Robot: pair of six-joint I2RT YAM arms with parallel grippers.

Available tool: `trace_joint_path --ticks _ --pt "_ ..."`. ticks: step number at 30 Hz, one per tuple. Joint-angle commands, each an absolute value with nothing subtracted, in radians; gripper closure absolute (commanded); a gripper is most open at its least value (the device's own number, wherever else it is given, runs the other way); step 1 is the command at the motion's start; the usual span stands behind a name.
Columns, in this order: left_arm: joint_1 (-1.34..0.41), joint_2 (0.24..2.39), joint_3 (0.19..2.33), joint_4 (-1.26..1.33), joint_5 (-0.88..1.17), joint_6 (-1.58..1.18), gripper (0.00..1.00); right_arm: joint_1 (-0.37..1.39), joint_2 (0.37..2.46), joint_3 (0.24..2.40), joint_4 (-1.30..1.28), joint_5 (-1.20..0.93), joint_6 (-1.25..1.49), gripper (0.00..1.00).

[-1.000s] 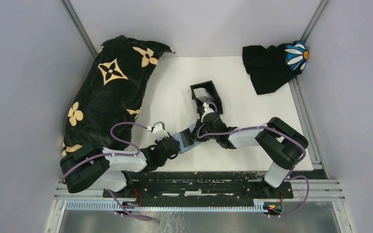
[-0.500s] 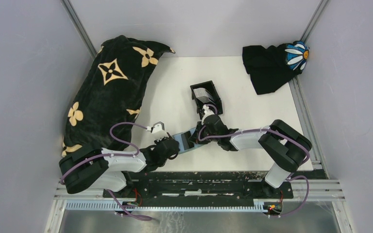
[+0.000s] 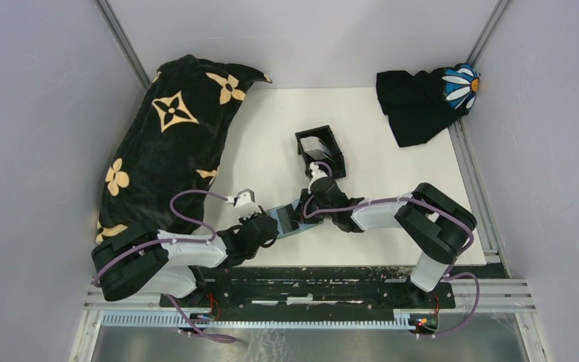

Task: Put the credit cards into the card holder
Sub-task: Insert the credit card into the card holder.

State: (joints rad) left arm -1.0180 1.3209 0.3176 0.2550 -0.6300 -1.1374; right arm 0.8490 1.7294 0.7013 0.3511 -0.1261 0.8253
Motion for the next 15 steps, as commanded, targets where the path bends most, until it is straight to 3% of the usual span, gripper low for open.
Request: trace_joint_path --ticks 1,8,15 --pt "-1.018 1.327 0.289 0.176 -0.627 -1.138 0.86 0.908 1.768 0.71 0.152 -0.106 0.778 0.92" --pt "-1.018 1.295 0.279 0.176 -0.63 -1.134 0.85 0.915 1.701 0.741 0.066 -0.044 0.735 0.63" --pt "-1.018 1.275 0.279 0.175 -0.631 -1.127 0.82 0.92 1.666 0.773 0.004 -0.003 0.707 0.54"
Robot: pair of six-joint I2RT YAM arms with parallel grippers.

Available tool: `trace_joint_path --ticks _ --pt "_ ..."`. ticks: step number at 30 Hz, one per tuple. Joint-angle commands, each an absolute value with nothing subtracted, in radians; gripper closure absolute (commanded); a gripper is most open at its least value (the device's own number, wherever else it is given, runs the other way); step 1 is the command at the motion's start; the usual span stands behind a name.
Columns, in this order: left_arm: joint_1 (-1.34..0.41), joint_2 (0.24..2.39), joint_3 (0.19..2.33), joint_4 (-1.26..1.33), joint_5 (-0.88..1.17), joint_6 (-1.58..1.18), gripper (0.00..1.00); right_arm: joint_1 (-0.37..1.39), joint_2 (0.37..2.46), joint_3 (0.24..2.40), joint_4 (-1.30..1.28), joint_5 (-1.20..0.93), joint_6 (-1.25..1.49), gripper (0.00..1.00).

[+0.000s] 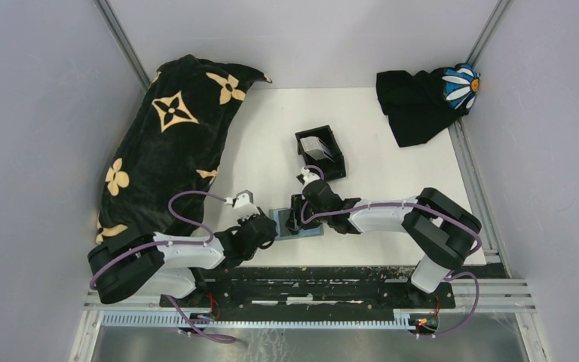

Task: Put the credit cards into the card holder
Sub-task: Insert the credit card into the card holder.

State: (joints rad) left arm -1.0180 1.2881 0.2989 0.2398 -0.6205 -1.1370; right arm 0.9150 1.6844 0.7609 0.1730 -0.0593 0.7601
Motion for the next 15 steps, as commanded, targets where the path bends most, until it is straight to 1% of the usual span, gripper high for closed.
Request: trace_joint_path --ticks 1,9,15 --pt "-1.017 1.27 0.279 0.175 -0.631 -1.125 0.82 0.92 1.664 0.777 -0.001 0.002 0.705 0.53" --pt "-1.017 1.245 0.272 0.17 -0.636 -1.123 0.82 0.922 1.652 0.808 -0.033 0.028 0.689 0.52" --pt "-1.018 1.249 0.269 0.197 -0.621 -1.116 0.84 0.933 1.684 0.863 -0.089 0.052 0.665 0.53"
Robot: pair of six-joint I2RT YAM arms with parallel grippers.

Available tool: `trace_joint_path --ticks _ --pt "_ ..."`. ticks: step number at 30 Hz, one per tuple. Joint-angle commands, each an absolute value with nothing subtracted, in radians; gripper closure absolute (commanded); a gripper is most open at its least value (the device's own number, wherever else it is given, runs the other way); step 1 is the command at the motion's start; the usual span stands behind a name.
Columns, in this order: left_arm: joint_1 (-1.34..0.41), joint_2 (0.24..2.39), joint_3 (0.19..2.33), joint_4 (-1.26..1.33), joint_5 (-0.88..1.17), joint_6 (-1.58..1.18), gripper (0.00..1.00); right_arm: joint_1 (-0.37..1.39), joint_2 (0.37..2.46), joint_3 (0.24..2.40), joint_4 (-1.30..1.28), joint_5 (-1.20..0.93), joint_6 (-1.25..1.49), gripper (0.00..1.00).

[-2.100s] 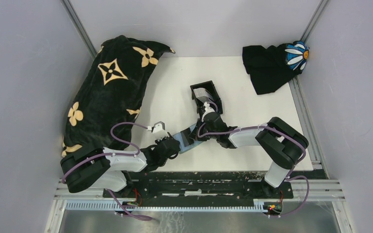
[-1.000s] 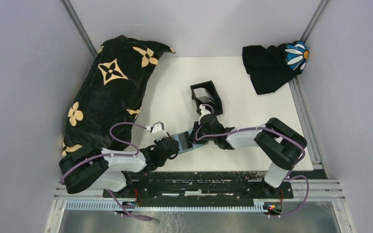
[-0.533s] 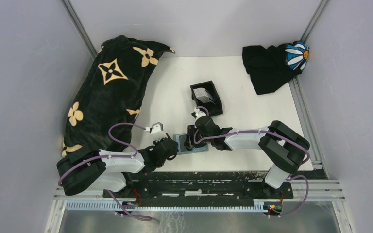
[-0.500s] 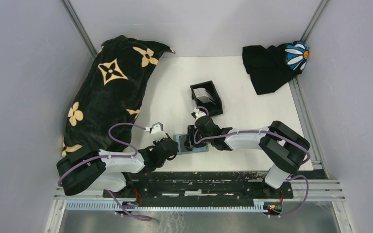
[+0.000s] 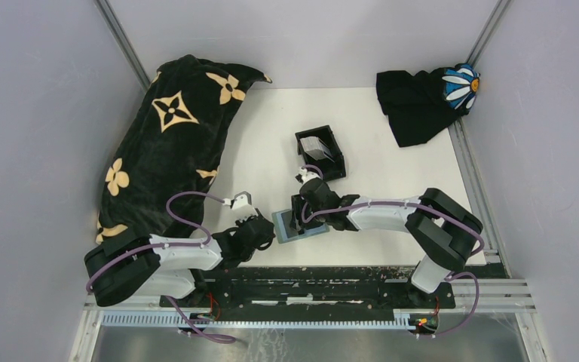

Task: Put the credit cards into the card holder
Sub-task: Insert the credit card into the card holder.

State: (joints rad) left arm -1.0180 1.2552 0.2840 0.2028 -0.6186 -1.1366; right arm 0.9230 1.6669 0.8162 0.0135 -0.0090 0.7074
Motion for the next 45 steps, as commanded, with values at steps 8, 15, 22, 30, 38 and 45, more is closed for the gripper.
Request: trace_joint_path --ticks 8,15,22,30,38,45 --pt "-1.017 1.286 0.262 0.281 -0.581 -1.1 0.85 0.968 1.716 0.91 -0.138 0.094 0.644 0.54" --pt "-1.018 1.341 0.26 0.342 -0.53 -1.102 0.86 1.003 1.726 0.932 -0.155 0.106 0.642 0.55" --pt "-1.024 1.348 0.256 0.354 -0.528 -1.107 0.87 1.022 1.747 0.949 -0.15 0.1 0.65 0.54" --pt "-1.034 1.355 0.255 0.36 -0.535 -1.114 0.88 1.042 1.769 0.982 -0.159 0.099 0.653 0.52" --pt "-1.035 1.339 0.253 0.364 -0.539 -1.112 0.89 1.06 1.772 0.998 -0.17 0.108 0.663 0.5" --pt "-1.043 1.32 0.24 0.373 -0.54 -1.111 0.92 1.07 1.769 1.007 -0.18 0.112 0.679 0.5"
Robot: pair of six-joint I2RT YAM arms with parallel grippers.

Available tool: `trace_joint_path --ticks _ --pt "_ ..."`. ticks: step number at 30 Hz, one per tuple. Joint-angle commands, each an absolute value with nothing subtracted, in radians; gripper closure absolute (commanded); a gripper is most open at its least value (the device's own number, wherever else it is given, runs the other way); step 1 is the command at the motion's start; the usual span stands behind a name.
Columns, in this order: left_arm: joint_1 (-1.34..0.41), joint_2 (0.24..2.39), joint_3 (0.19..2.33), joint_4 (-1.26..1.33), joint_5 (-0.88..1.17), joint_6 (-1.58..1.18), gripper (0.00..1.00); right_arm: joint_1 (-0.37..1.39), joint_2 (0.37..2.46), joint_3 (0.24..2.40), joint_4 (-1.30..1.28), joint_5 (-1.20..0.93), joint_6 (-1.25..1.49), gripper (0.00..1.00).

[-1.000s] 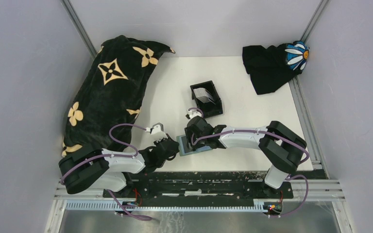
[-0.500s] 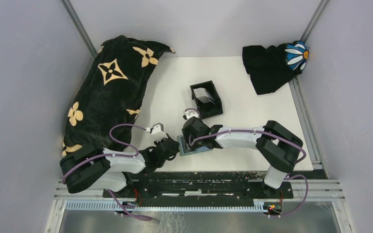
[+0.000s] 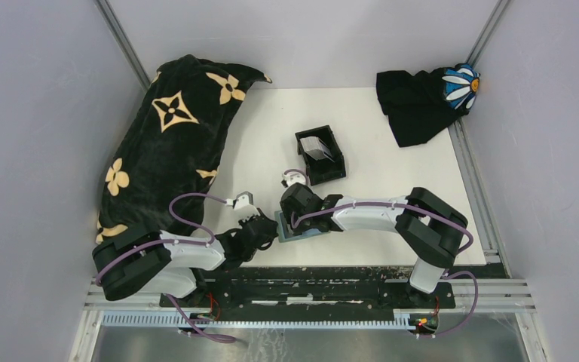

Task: Put the credit cards into the card holder
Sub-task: Insert the credit card into the card holder.

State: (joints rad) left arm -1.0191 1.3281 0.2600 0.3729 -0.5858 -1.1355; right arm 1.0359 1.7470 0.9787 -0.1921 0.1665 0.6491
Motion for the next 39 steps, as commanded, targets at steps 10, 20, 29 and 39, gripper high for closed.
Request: trace_joint_path --ticks 10,20,29,39 --pt "-1.048 1.249 0.21 0.359 -0.568 -1.114 0.94 1.089 1.736 1.018 -0.218 0.161 0.685 0.47" --pt "-1.048 1.133 0.248 0.207 -0.678 -1.103 0.92 1.09 1.709 1.105 -0.313 0.234 0.609 0.42" --pt "-1.048 1.075 0.27 0.169 -0.715 -1.089 0.83 1.091 1.692 1.15 -0.355 0.282 0.567 0.39" --pt "-1.048 1.029 0.378 0.133 -0.776 -0.971 0.73 1.022 1.662 1.287 -0.422 0.472 0.425 0.31"
